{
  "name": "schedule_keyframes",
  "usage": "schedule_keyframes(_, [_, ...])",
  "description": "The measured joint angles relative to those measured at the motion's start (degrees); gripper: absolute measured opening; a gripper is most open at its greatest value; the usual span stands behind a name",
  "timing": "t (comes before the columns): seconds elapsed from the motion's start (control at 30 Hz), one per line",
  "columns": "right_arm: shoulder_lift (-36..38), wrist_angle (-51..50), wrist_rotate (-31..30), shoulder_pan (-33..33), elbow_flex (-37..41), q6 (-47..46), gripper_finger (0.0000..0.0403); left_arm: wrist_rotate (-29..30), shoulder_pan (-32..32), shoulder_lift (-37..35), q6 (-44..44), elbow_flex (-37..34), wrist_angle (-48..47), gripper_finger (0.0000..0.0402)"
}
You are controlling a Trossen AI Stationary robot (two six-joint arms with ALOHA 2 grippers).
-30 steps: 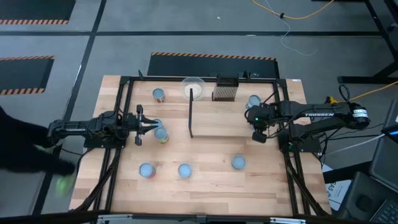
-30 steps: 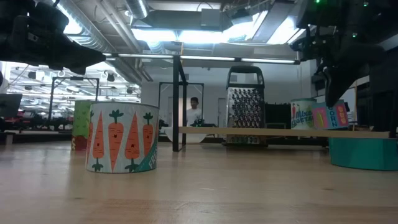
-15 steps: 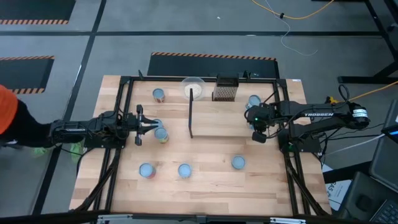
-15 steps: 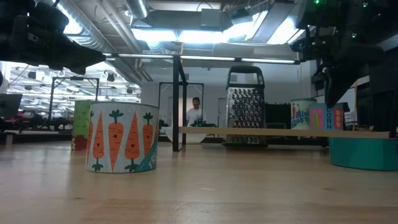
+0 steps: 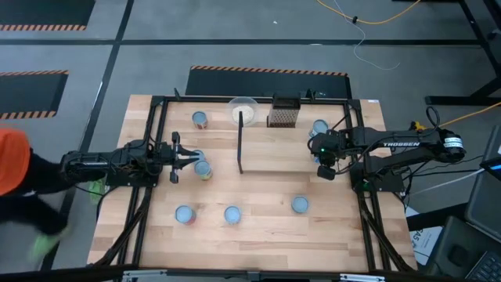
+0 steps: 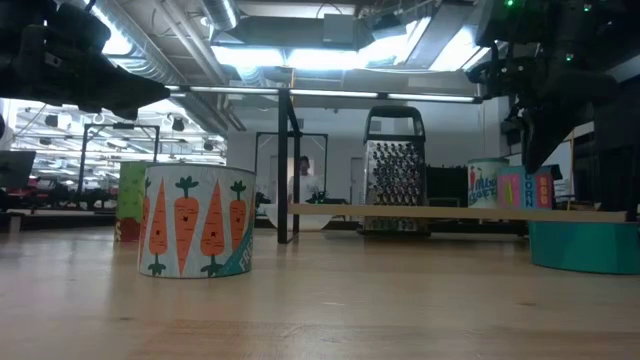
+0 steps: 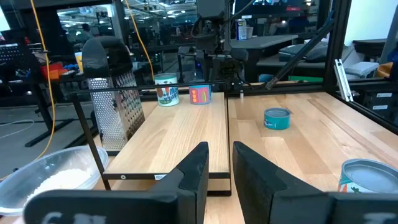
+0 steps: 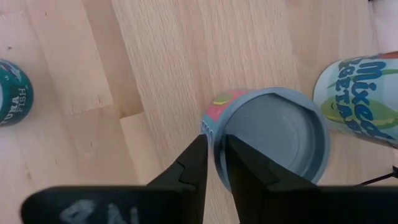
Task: Pick and place cans onto a shelf
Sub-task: Put the blue canned corn on the shelf, then put the canned fresh sliced carrots on the shelf
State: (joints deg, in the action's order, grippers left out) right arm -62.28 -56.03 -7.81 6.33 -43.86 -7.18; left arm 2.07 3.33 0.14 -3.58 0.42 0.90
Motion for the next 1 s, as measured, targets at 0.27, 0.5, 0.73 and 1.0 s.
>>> schedule_keyframes(0.27, [0.75, -0.01, 0.00, -0.31, -1.42, -0.04, 0.0062, 0.00, 0.01, 0.01, -0.02, 0.00, 0.00, 0.0066])
schedule_keyframes(0.5, [2.17, -0.37, 1.28, -1.93, -5.28, 0.01, 0.0062, 0.00, 0.02, 0.02, -0.02, -0.02, 0.04, 0.0066])
schedule_keyframes(0.73, [6.70, -0.23, 3.40, -6.55, -7.48, -1.98, 0.0062, 0.04, 0.00, 0.02, 0.11, -0.02, 0.46, 0.0066])
schedule_keyframes(1.0, [11.35, 0.54, 2.31, -14.14, -7.48, -8.35, 0.0062, -0.11, 0.00, 0.00, 0.51, -0.02, 9.04, 0.0066])
